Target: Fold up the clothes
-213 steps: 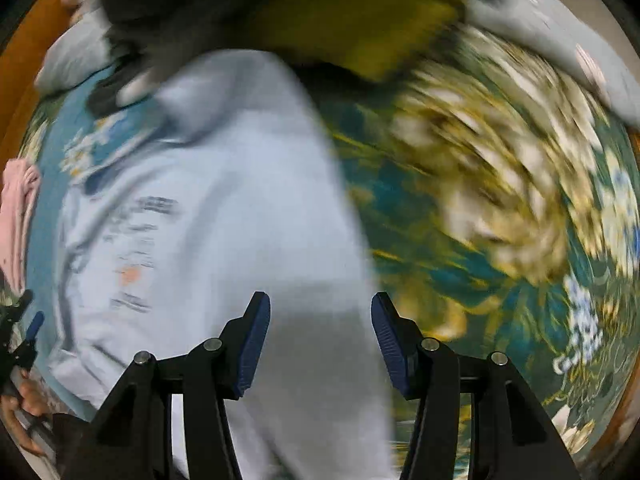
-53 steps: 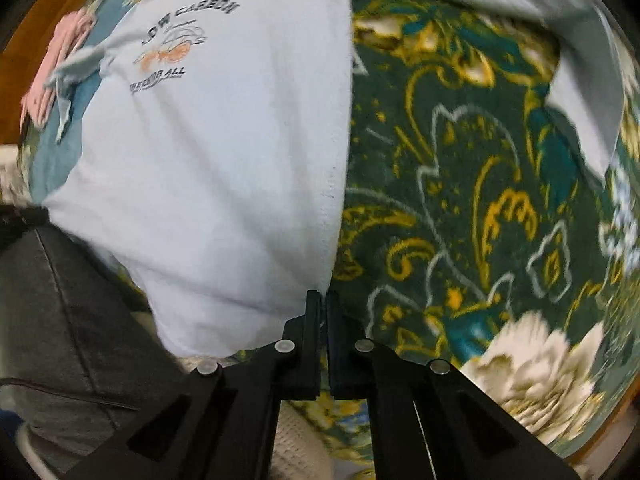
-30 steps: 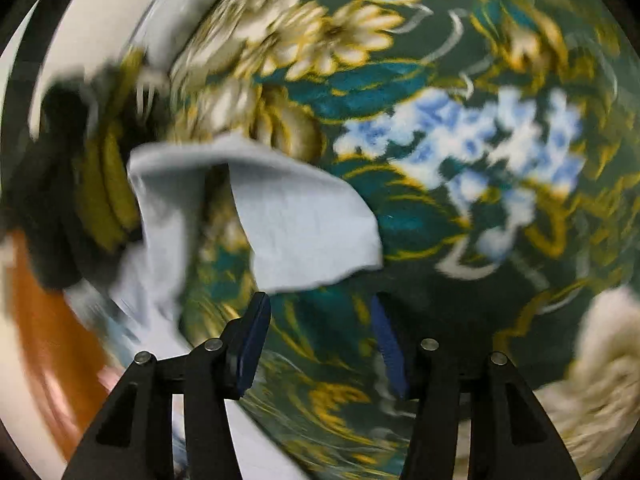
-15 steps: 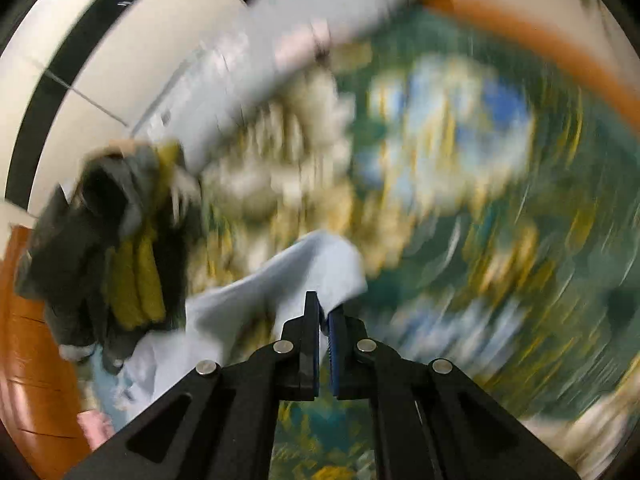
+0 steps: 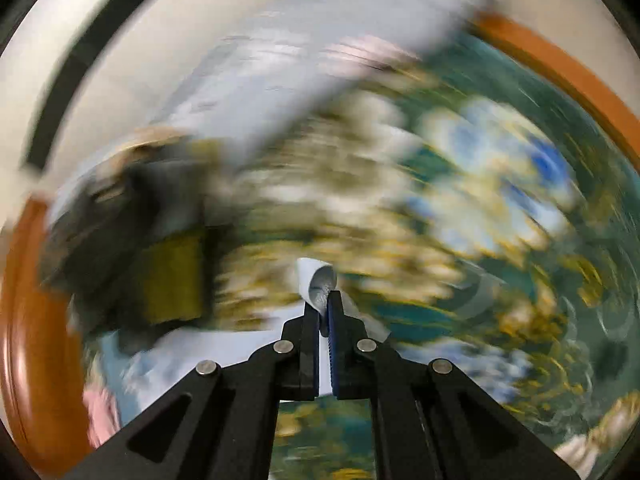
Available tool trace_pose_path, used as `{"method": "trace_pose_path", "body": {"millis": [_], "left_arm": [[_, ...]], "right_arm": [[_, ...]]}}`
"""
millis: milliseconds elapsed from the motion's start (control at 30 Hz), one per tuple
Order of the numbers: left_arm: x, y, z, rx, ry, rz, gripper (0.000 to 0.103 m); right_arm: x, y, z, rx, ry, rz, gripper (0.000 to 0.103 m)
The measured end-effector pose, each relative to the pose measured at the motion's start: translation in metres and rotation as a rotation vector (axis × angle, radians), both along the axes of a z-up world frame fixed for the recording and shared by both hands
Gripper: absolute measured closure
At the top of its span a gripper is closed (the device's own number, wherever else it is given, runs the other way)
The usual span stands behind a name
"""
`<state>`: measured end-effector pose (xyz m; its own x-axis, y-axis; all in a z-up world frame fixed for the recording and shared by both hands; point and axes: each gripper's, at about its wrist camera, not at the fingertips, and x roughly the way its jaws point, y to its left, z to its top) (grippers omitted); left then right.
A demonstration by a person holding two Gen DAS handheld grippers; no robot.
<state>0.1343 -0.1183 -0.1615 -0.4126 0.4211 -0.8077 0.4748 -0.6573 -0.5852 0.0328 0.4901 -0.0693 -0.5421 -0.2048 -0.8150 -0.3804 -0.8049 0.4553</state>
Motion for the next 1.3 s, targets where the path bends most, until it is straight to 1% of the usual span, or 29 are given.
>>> {"method": "trace_pose_path", "body": {"millis": [33, 133, 233, 333, 433, 533, 567, 633, 700, 767, 800, 867, 933, 967, 1000, 1067, 1167, 1233, 1267, 1300], "left_arm": [[0.000, -0.001, 0.001, -0.002, 0.008, 0.006, 0.040], [0.001, -0.004, 0.004, -0.008, 0.030, 0.026, 0.040], [0.005, -0.011, 0.010, -0.027, 0.062, 0.061, 0.040], [0.011, -0.020, 0.017, -0.052, 0.093, 0.106, 0.040], [0.016, -0.028, 0.019, -0.060, 0.107, 0.142, 0.040], [0.021, -0.040, 0.020, -0.077, 0.114, 0.192, 0.040], [0.023, -0.044, 0.021, -0.086, 0.118, 0.212, 0.040], [0.026, -0.055, 0.021, -0.104, 0.122, 0.261, 0.040], [0.029, -0.065, 0.019, -0.112, 0.118, 0.301, 0.040], [0.031, -0.077, 0.014, -0.103, 0.104, 0.345, 0.040], [0.033, -0.083, 0.011, -0.096, 0.095, 0.367, 0.040], [0.034, -0.095, 0.005, -0.072, 0.078, 0.410, 0.040], [0.034, -0.106, 0.000, -0.070, 0.059, 0.437, 0.040], [0.034, -0.108, 0.000, -0.080, 0.055, 0.441, 0.040], [0.032, -0.112, 0.001, -0.100, 0.047, 0.440, 0.040], [0.024, -0.118, 0.003, -0.170, 0.022, 0.413, 0.039], [0.005, -0.124, 0.006, -0.307, -0.021, 0.327, 0.038], [-0.009, -0.129, 0.000, -0.368, -0.073, 0.273, 0.038], [-0.015, -0.131, -0.003, -0.390, -0.095, 0.252, 0.037], [-0.014, -0.139, -0.008, -0.364, -0.097, 0.277, 0.038]], "right_arm": [[-0.006, -0.020, 0.018, 0.002, 0.051, 0.069, 0.100], [-0.024, -0.101, 0.047, -0.087, 0.141, 0.321, 0.100], [-0.040, -0.191, 0.040, -0.168, 0.147, 0.527, 0.099], [-0.057, -0.275, 0.002, -0.234, 0.062, 0.628, 0.099], [-0.069, -0.347, -0.043, -0.274, -0.041, 0.679, 0.099], [-0.072, -0.407, -0.070, -0.254, -0.100, 0.750, 0.099], [-0.072, -0.423, -0.075, -0.233, -0.113, 0.773, 0.099], [-0.077, -0.451, -0.088, -0.188, -0.148, 0.823, 0.099], [-0.080, -0.472, -0.098, -0.187, -0.176, 0.872, 0.099], [-0.084, -0.491, -0.108, -0.139, -0.191, 0.900, 0.096], [-0.086, -0.496, -0.115, -0.130, -0.209, 0.910, 0.096], [-0.090, -0.503, -0.128, -0.130, -0.250, 0.920, 0.092], [-0.092, -0.495, -0.131, -0.186, -0.250, 0.901, 0.068], [-0.093, -0.491, -0.132, -0.215, -0.249, 0.891, 0.066], [-0.092, -0.483, -0.128, -0.229, -0.231, 0.887, 0.065], [-0.088, -0.466, -0.117, -0.253, -0.190, 0.882, 0.065], [-0.074, -0.436, -0.098, -0.233, -0.135, 0.888, 0.065], [-0.063, -0.412, -0.094, -0.228, -0.120, 0.871, 0.064], [-0.057, -0.399, -0.093, -0.226, -0.115, 0.857, 0.064], [-0.053, -0.387, -0.095, -0.225, -0.115, 0.835, 0.064]]}}
